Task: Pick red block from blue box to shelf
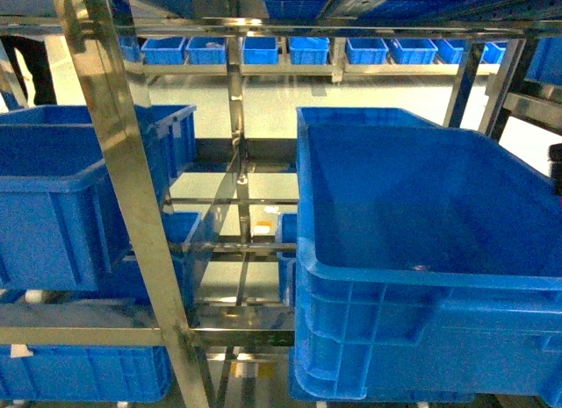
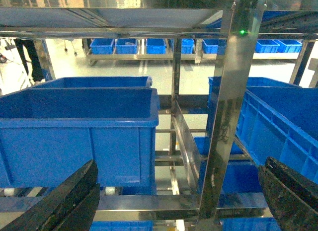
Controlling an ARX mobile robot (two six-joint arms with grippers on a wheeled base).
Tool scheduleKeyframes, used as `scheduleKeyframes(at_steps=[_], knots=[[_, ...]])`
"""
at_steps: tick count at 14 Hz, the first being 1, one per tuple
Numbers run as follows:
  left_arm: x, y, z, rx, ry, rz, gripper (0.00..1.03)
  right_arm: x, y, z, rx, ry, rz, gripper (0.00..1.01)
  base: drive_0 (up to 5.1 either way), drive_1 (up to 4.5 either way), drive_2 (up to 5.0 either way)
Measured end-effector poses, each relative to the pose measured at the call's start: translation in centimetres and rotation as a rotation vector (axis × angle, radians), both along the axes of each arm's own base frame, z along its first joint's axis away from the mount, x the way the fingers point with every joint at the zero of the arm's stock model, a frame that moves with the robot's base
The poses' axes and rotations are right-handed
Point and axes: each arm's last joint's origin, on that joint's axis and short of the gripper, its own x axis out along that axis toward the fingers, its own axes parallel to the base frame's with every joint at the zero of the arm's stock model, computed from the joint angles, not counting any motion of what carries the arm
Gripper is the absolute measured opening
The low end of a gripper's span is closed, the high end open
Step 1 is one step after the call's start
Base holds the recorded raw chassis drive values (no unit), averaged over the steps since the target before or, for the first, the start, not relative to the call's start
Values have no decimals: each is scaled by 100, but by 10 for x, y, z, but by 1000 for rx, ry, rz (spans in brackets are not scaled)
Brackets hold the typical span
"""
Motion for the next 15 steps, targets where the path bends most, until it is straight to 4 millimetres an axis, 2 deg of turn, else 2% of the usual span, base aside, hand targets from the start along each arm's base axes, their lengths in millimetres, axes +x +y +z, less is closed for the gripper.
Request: scheduleKeyframes(at_steps=[1,2,3,4,5,6,7,8,9,10,13,15], knots=[[0,0,0,0,0,0,98,26,11,-12,2,71,27,27,0,0,0],[0,0,0,0,0,0,98,56,25,-28,-13,84,24,38,0,0,0],[0,0,0,0,1,0,98,54,30,-27,-16,61,7,56,0,0,0],[0,0,0,0,-1,1,98,37,25,-12,-9,1,-8,68,0,0,0],[0,0,0,0,0,0,98,5,15,12,7,-97,-16,85,0,0,0],[0,0,0,0,0,0,98,-22,6,16,-3,-107,-20,96,0,0,0],[0,0,0,0,0,0,98,-58,-3,6,-21,-46,-26,99,0,0,0],[0,0,0,0,0,0,98,-91,-12,-5,-24,-80,-67,94,0,0,0],[0,0,0,0,0,0,98,-108,-17,3,5,-263,-91,81,0,0,0],[0,0,0,0,0,0,98,-114,-21,16,22,-376,-105,68,0,0,0],[0,0,0,0,0,0,98,-132,-32,-5,18,-309,-87,30,0,0,0],[0,0,0,0,0,0,98,-139,-37,0,16,-347,-114,10,0,0,0]])
